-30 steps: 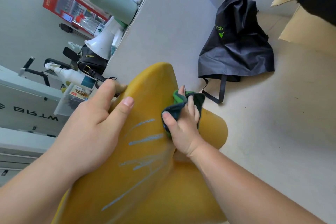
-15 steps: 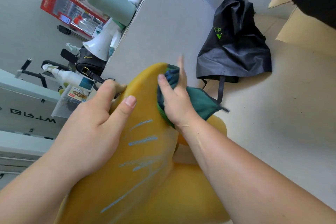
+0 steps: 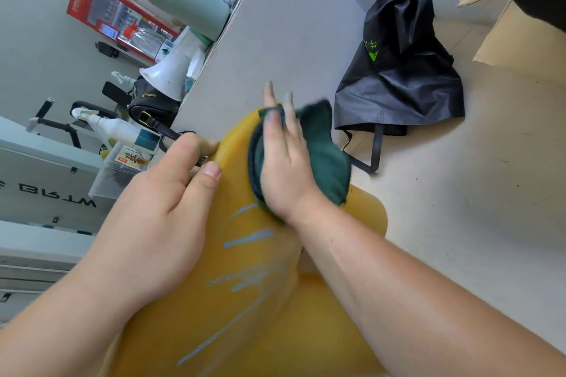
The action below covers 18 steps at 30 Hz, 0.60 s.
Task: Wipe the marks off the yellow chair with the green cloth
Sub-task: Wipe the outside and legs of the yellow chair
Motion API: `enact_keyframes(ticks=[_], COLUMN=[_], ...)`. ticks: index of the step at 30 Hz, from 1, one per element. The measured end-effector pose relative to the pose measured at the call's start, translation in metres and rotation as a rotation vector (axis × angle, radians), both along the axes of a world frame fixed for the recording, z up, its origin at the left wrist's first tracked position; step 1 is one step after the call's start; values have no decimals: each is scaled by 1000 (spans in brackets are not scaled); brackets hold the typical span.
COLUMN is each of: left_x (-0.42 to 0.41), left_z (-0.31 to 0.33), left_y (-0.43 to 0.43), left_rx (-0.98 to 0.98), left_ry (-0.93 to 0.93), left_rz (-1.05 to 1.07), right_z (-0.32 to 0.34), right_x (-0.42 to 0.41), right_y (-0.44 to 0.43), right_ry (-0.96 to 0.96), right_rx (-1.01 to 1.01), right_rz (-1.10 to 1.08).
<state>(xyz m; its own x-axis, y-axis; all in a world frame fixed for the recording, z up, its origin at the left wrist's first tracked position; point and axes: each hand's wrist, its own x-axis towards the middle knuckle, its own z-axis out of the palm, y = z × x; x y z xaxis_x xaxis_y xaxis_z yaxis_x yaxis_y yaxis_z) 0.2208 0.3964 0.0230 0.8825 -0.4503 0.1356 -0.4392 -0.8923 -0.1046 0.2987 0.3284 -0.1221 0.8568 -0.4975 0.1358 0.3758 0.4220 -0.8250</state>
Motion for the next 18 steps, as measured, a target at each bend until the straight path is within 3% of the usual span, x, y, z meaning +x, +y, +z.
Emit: enact_keyframes(ticks=[3, 7, 10, 12, 15, 18], left_x=[1, 0, 0, 0, 0, 1], left_z=[0, 1, 1, 1, 1, 1], left_y=[-2, -4, -5, -5, -4, -5], left_rx=[3, 30, 35, 49, 46, 65], left_ry=[15, 19, 13, 13, 3, -5], left_rz=[28, 39, 42, 41, 37, 42], right_z=[-11, -81, -104, -85, -44, -23], right_x=[40, 38, 10, -9, -17, 6], right_y=[-27, 18, 67, 63, 36, 4], right_ry=[-41, 263, 288, 244, 61, -55], right_rx=[64, 445, 568, 483, 199, 9], right_rz=[48, 376, 372, 256, 57, 3])
